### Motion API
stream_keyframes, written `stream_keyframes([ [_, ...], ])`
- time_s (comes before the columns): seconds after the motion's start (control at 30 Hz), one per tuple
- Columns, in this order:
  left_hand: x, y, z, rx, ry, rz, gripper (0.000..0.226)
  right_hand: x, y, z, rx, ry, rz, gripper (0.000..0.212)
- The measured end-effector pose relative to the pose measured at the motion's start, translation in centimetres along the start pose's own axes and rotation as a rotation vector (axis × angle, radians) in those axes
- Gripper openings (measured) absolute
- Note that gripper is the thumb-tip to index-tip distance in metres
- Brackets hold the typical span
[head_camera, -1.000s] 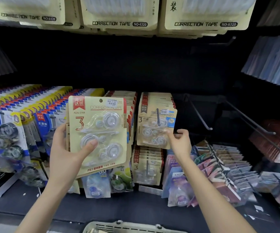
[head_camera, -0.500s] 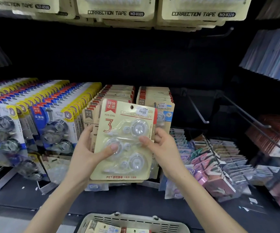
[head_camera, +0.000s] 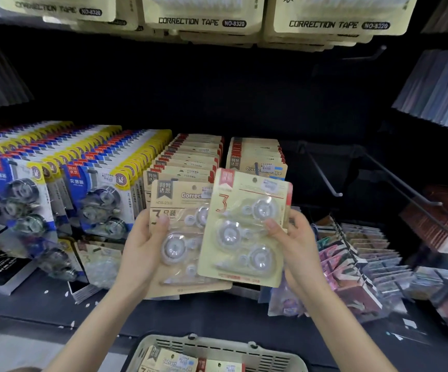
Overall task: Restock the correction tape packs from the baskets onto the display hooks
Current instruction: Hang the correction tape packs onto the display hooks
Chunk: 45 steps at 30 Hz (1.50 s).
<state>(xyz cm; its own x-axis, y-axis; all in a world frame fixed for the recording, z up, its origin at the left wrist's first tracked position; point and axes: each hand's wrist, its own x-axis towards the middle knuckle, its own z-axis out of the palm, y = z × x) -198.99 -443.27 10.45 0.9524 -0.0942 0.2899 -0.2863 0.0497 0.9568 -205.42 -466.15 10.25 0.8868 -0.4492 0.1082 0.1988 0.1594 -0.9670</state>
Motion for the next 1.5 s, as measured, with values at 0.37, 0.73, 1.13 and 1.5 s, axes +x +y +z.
stream_keyframes([
  [0.37, 0.7, 1.1, -2.4, 0.060, 0.090, 0.137, 0.026, 0.6, 0.4, -4.2, -0.249, -0.012, -0.173, 0.038],
  [0.73, 1.4, 1.5, -3.0, 0.101, 0.117, 0.180, 0.025, 1.9, 0.5, -3.7, -0.279, -0.014, -0.228, 0.037],
  [1.13, 2.7, 1.0, -2.5, 0.125, 0.110, 0.199, 0.029, 8.7, 3.8, -1.8, -0.617, 0.071, -0.219, 0.063],
  [1.5, 2.3, 1.1, -2.4, 0.141, 0.114, 0.224, 0.029, 8.6, 3.9, -1.4, -1.019, 0.294, -0.141, 0.077],
])
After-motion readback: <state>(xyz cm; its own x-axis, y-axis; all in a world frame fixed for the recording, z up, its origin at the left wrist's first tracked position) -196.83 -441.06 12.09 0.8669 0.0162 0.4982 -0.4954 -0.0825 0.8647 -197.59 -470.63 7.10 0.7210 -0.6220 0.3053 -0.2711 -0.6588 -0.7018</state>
